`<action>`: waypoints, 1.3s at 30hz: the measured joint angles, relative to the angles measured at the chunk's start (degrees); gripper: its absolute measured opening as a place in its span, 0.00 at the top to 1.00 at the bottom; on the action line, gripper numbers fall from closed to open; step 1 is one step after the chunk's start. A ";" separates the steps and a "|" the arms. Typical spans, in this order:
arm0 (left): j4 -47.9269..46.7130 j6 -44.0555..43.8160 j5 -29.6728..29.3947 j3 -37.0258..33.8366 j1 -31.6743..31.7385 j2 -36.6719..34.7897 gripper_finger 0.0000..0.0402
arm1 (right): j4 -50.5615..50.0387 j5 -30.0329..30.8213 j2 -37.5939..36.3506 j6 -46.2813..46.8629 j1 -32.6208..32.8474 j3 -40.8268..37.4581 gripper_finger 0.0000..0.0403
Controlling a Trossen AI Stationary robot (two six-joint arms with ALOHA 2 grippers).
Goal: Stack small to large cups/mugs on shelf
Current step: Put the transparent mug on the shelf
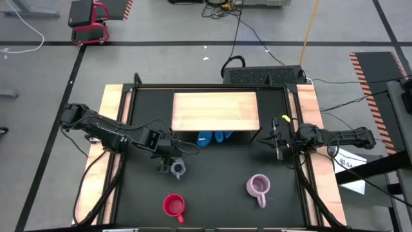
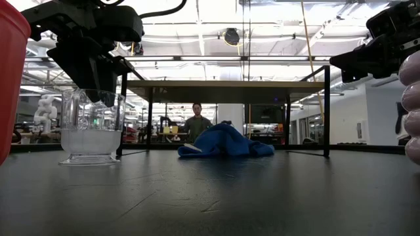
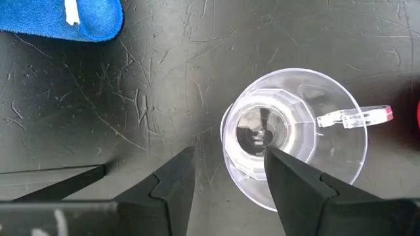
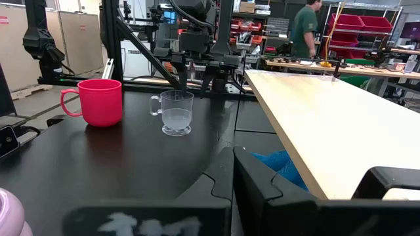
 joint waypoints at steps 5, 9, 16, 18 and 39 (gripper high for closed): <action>0.05 0.06 0.00 0.00 0.00 0.00 0.54 | 0.02 0.00 0.00 0.00 0.00 0.02 1.00; 0.22 0.04 0.02 0.00 0.00 0.00 0.54 | 0.02 0.00 0.00 0.00 0.00 0.02 1.00; 0.94 0.37 0.00 0.00 0.00 0.00 0.54 | 0.02 0.00 0.00 0.00 0.00 0.01 1.00; 0.94 0.44 -0.02 0.00 0.13 0.00 0.56 | 0.04 0.00 0.00 0.00 0.00 0.00 1.00; 1.68 0.07 0.04 0.00 0.15 0.00 0.71 | 0.04 0.00 -0.01 0.01 0.00 0.01 1.00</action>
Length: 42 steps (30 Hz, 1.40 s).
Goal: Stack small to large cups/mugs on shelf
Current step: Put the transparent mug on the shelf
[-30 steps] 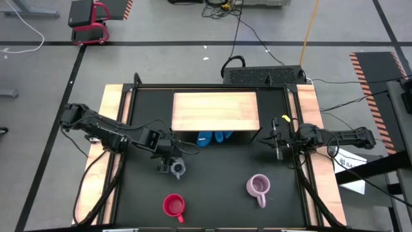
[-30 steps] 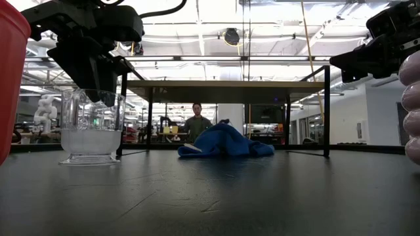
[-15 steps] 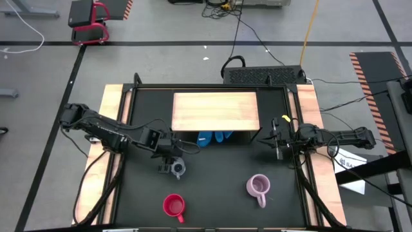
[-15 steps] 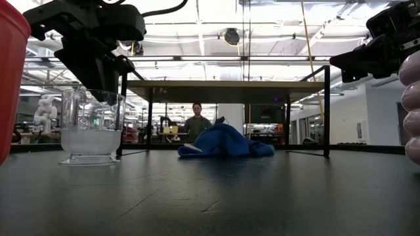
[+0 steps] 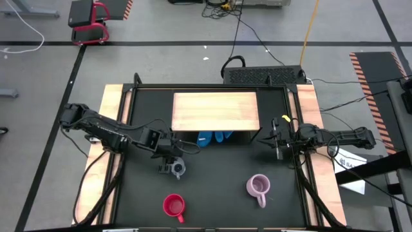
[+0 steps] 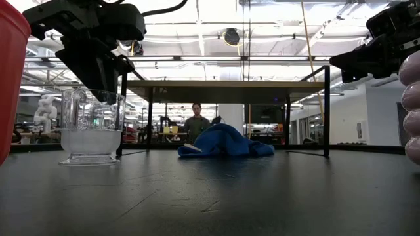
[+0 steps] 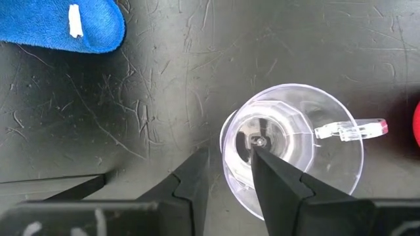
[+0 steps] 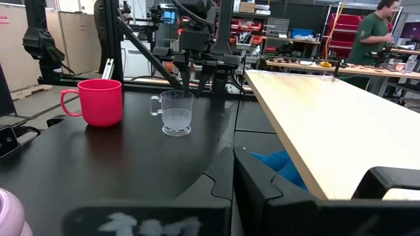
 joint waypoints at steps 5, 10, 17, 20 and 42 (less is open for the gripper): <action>0.06 0.00 0.00 0.00 0.00 0.00 0.71 | 0.00 0.00 0.00 -0.01 0.00 0.00 1.00; 0.07 0.02 0.00 0.00 0.00 0.00 0.71 | 0.00 0.00 0.01 -0.01 0.00 0.01 1.00; 0.07 0.08 -0.04 0.00 0.00 0.00 0.71 | 0.00 0.00 0.01 0.01 0.00 0.01 1.00; 0.07 0.18 -0.04 0.00 0.00 0.00 0.71 | 0.00 0.00 0.01 0.01 0.00 0.01 1.00; 1.06 1.90 1.39 -0.02 -0.04 1.66 0.71 | -0.02 -0.02 0.05 0.01 0.00 0.01 1.00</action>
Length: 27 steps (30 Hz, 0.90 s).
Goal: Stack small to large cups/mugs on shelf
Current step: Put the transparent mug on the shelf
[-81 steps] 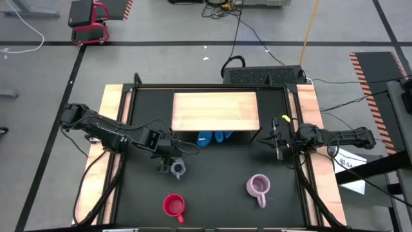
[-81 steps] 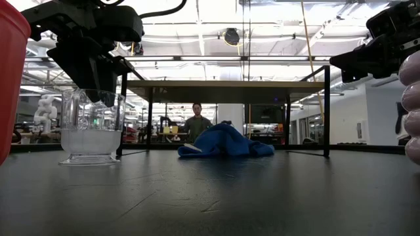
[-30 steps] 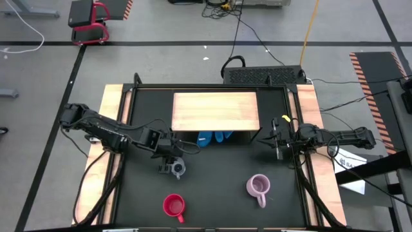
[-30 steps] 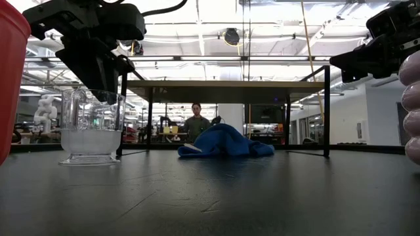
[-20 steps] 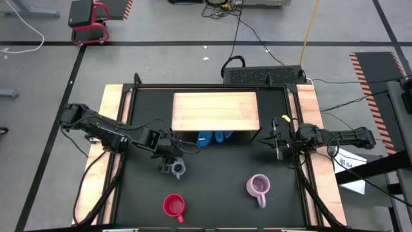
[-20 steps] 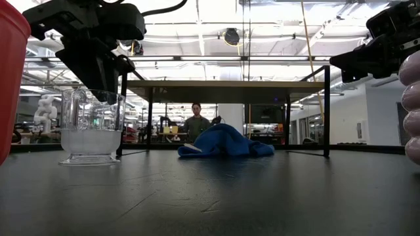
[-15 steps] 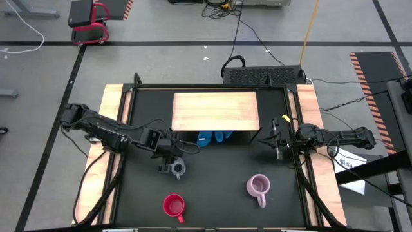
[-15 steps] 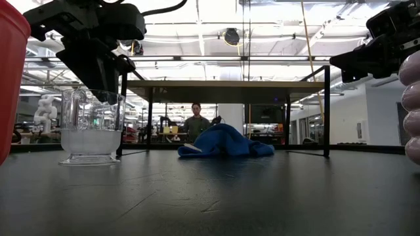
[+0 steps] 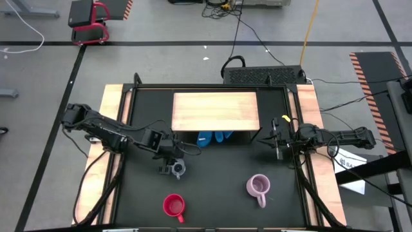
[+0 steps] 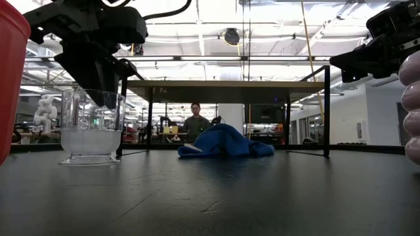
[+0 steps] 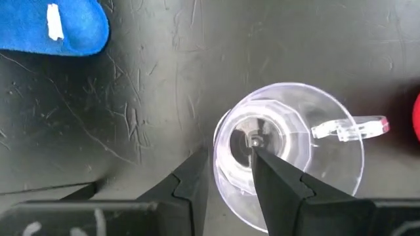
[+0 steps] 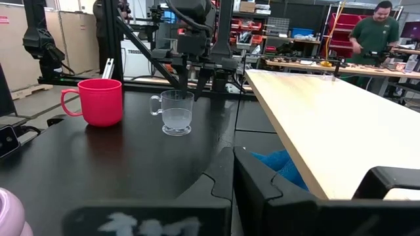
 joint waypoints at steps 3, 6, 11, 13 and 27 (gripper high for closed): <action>-0.17 0.51 -0.01 0.00 0.00 0.00 0.71 | 0.00 0.00 0.00 0.00 0.00 0.00 1.00; -0.08 0.86 -1.02 0.00 0.02 0.00 0.71 | 0.00 0.00 0.00 0.02 0.00 0.00 1.00; -0.13 0.98 -1.51 0.00 0.03 0.00 0.77 | 0.00 0.00 0.00 0.04 0.00 0.00 1.00; -0.10 0.94 -1.99 0.00 0.04 0.00 0.82 | 0.00 0.00 0.00 0.04 0.00 0.00 1.00; 0.79 3.30 -2.54 0.00 -0.06 0.00 0.99 | 0.00 0.00 0.00 0.02 0.00 -0.01 1.00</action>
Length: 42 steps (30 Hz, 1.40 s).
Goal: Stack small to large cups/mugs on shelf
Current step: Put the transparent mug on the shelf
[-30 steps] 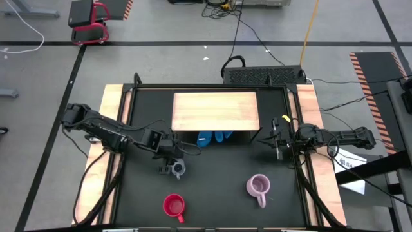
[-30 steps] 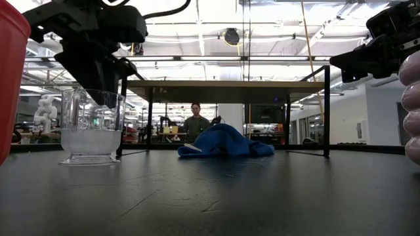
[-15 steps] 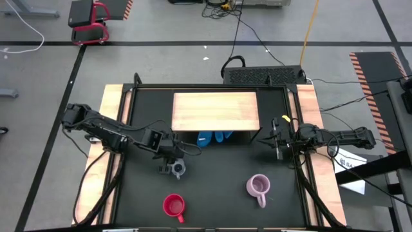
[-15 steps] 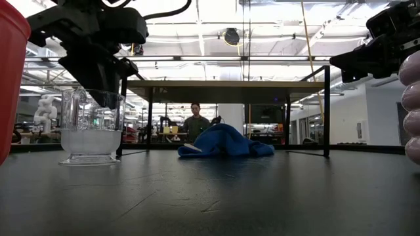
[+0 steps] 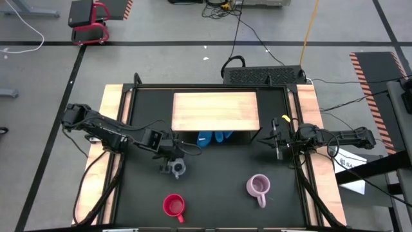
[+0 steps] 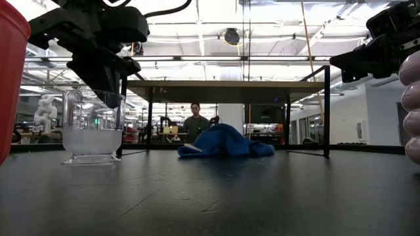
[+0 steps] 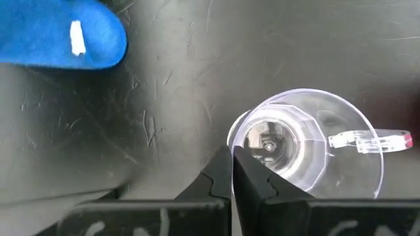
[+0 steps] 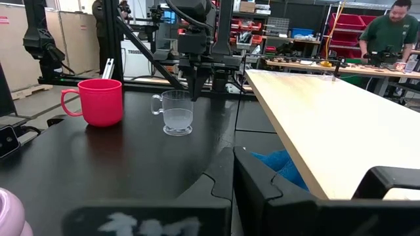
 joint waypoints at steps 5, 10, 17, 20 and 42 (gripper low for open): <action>0.61 2.61 1.59 0.00 -0.09 -0.53 0.99 | 0.00 0.00 0.00 0.00 0.00 0.02 1.00; 0.19 3.65 0.07 0.00 -0.05 -1.90 1.00 | -0.02 -0.01 0.02 0.00 0.00 0.01 1.00; -0.02 4.55 -1.93 0.00 0.18 -7.03 1.00 | -0.12 -0.02 0.02 0.00 0.00 0.02 1.00; -0.32 4.68 -2.43 0.00 0.17 -10.09 1.00 | -0.15 -0.04 0.02 0.00 0.00 0.02 1.00; 5.28 3.16 -6.44 -7.27 0.59 -24.40 1.00 | -0.74 -0.04 0.02 -0.02 0.00 -0.46 1.00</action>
